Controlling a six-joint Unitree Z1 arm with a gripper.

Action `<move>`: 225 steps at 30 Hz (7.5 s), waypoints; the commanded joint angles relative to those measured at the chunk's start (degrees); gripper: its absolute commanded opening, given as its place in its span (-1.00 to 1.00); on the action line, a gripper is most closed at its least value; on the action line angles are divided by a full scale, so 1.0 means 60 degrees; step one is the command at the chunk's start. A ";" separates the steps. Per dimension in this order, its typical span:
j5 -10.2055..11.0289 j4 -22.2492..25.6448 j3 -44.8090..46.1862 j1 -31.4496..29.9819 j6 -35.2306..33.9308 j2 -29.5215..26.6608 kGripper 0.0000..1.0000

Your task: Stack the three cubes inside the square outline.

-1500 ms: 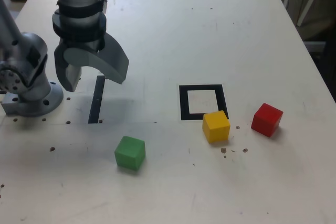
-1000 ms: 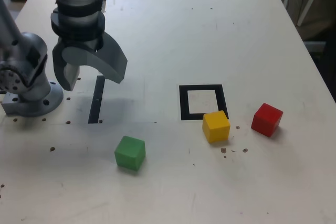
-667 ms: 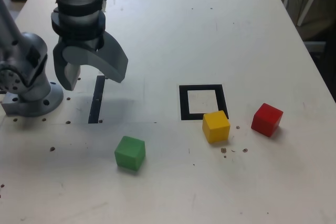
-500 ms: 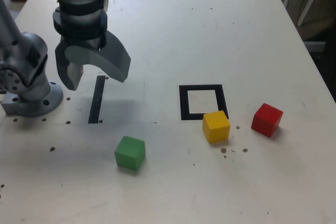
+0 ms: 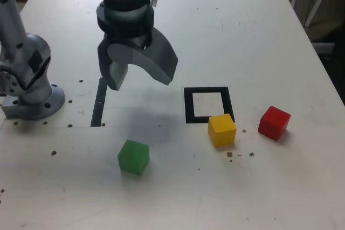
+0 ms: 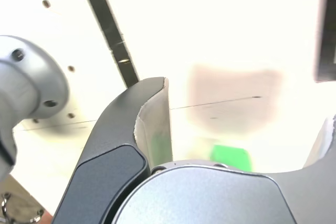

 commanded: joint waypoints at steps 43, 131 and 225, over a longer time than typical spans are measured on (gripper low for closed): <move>0.1753 0.1836 -0.8254 -0.0321 0.3212 0.5446 1.00; 0.1964 0.3918 -0.9080 -0.0784 0.0676 0.5631 -0.41; 0.2453 0.1343 -0.5824 -0.1475 0.5869 0.3875 0.98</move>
